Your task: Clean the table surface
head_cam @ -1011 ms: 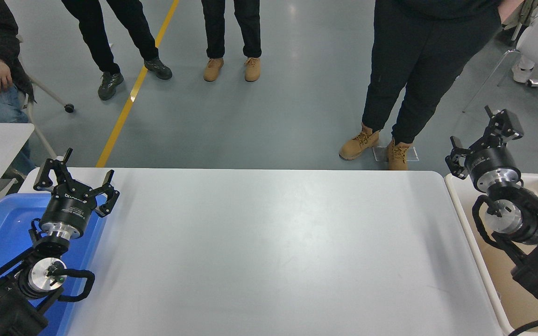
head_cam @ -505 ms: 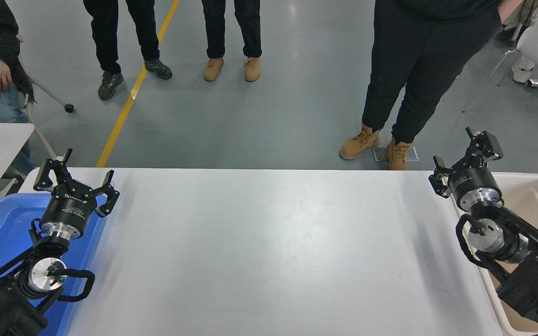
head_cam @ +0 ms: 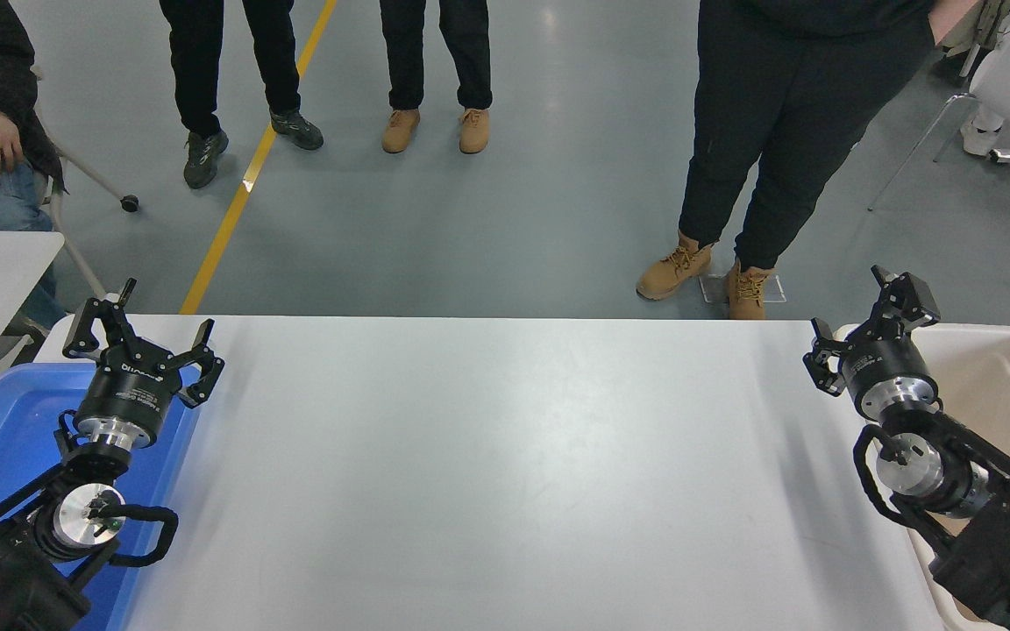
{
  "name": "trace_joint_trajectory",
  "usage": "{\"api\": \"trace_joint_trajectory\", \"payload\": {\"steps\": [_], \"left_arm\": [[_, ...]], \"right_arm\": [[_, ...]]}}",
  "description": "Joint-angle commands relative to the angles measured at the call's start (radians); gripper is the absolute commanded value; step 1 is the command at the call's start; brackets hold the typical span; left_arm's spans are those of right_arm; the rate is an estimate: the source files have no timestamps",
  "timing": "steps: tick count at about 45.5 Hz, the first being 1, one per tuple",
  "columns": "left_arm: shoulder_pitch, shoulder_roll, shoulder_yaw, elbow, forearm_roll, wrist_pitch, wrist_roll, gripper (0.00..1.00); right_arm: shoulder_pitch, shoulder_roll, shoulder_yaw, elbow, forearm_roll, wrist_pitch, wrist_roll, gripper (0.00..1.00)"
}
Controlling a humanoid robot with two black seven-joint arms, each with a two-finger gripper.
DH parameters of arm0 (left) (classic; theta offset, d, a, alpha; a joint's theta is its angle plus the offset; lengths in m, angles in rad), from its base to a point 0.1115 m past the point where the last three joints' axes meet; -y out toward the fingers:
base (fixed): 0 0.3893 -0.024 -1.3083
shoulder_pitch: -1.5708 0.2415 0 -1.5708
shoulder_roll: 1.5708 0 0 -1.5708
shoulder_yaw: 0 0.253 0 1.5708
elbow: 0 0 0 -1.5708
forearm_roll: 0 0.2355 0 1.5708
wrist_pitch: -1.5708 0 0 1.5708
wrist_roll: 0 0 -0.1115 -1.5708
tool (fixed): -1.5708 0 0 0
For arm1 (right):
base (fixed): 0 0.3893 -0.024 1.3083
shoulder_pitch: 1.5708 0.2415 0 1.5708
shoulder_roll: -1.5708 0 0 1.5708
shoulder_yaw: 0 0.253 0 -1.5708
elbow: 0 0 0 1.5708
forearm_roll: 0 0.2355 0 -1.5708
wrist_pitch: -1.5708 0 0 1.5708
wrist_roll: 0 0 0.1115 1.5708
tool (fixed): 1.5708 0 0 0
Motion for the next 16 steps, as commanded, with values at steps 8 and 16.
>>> {"api": "trace_joint_trajectory", "payload": {"steps": [8, 16], "left_arm": [[0.001, 0.000, 0.000, 0.000, 0.000, 0.000, 0.000, 0.99], [0.000, 0.000, 0.000, 0.000, 0.000, 0.000, 0.000, 0.99]], "right_arm": [[-0.005, -0.001, 0.001, 0.000, 0.000, 0.007, 0.001, 0.98], [-0.004, -0.001, 0.003, 0.000, 0.000, 0.003, 0.001, 0.98]]}}
